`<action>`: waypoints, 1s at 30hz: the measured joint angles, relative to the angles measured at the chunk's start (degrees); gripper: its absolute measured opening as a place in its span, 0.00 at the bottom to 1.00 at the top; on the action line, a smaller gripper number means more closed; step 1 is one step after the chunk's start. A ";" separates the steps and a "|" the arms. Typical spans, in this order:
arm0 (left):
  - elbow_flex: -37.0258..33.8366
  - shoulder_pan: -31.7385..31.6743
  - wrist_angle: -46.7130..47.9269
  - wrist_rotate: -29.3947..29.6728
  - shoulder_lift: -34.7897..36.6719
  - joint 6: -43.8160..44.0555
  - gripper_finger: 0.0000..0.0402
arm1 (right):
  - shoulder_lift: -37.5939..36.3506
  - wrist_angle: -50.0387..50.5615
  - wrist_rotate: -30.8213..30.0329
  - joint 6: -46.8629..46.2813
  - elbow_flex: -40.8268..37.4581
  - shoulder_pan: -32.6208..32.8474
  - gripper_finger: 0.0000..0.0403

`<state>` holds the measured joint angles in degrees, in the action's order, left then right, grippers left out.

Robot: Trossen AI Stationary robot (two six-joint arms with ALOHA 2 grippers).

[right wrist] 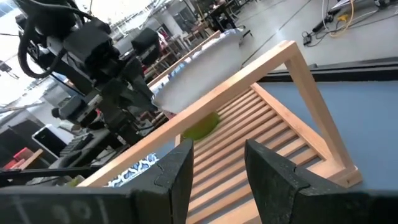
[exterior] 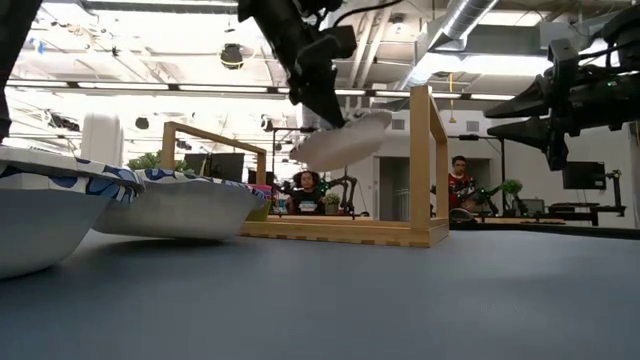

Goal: Place and stack bowls onto a shelf
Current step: Put the large white bowl on the shelf

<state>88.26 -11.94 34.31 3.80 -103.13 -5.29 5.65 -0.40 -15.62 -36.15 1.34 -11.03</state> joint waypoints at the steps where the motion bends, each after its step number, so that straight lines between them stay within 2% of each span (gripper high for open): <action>1: 0.00 0.00 0.33 0.03 -0.20 -0.38 0.00 | -0.04 -0.01 0.00 0.00 0.00 0.00 0.42; 10: -0.05 0.66 -0.03 -0.36 -5.44 -2.88 0.00 | 0.10 -0.05 0.09 -1.37 0.00 0.00 0.42; 30: -0.06 6.09 4.74 2.67 -9.58 -9.57 0.00 | 2.54 -1.21 0.63 -1.95 -0.04 0.00 0.42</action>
<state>88.20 -5.86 39.05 6.47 -112.71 -14.85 8.19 -1.61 -14.99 -38.11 1.30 -11.03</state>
